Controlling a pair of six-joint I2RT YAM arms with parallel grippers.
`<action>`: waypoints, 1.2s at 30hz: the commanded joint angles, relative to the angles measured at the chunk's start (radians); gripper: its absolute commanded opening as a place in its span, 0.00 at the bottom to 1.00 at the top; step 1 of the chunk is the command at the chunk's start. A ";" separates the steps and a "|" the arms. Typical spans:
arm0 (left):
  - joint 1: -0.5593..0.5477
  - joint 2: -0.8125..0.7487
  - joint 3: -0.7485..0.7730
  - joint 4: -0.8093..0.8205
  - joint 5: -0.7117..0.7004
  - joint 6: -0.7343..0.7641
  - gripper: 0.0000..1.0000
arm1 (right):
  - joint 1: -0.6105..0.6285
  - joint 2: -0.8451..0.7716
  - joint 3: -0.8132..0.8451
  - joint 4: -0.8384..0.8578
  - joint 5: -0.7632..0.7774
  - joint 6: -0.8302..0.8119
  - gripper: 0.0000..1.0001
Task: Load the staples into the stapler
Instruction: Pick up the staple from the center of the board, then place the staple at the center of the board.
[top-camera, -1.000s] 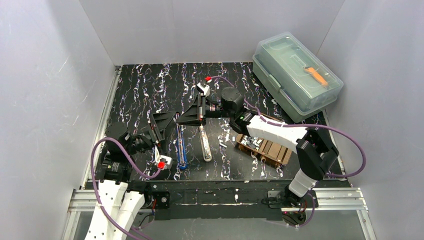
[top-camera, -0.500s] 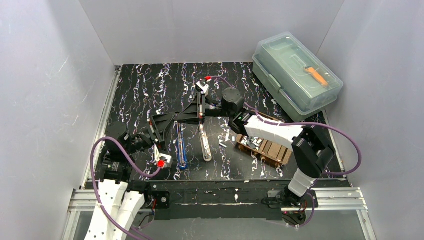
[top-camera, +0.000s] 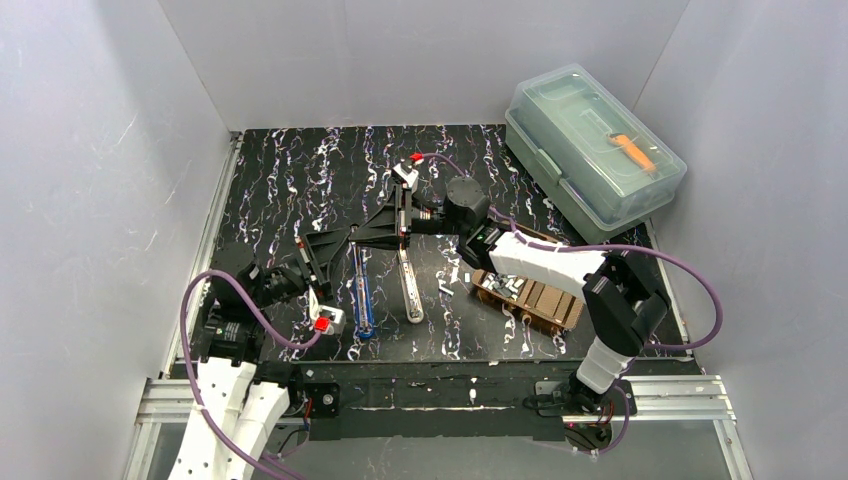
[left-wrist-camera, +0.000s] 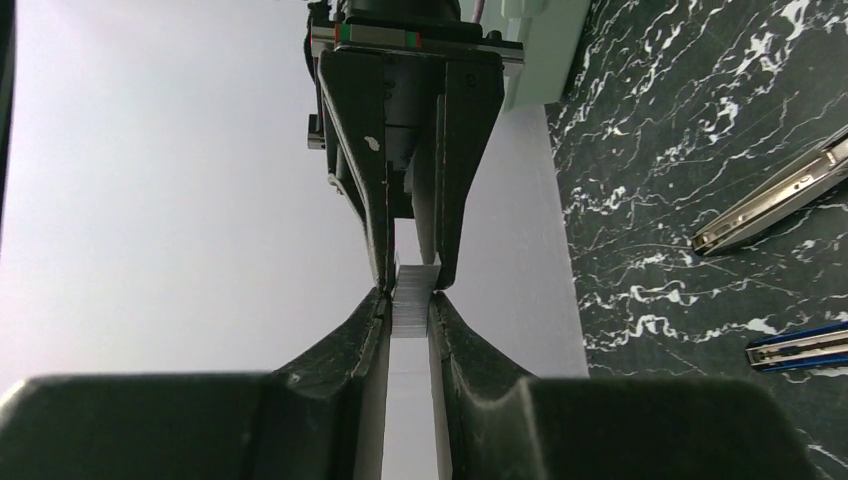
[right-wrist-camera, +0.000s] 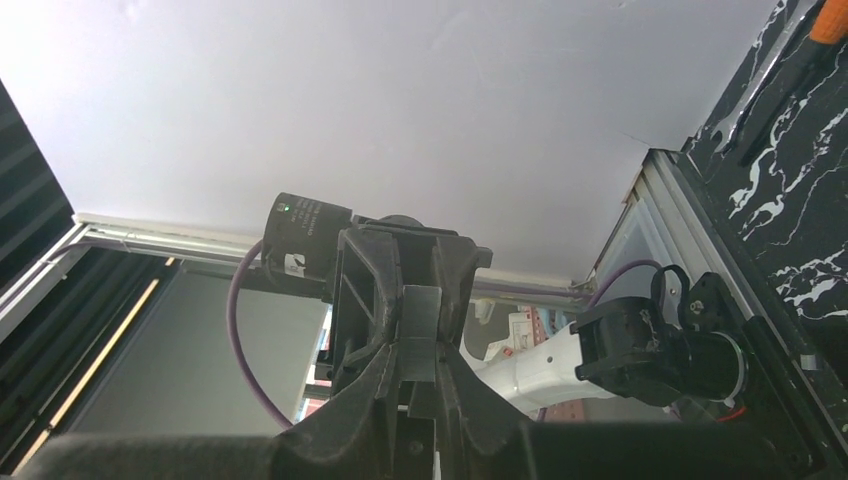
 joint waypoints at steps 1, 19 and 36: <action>-0.006 0.016 0.034 -0.029 0.017 -0.030 0.01 | 0.008 -0.005 -0.017 0.015 -0.015 -0.026 0.28; -0.007 0.070 0.094 -0.362 0.029 0.103 0.00 | -0.154 -0.170 -0.023 -0.314 -0.036 -0.242 0.67; -0.397 0.489 0.134 -0.745 -0.240 0.700 0.00 | -0.290 -0.355 -0.016 -0.975 0.237 -0.670 0.70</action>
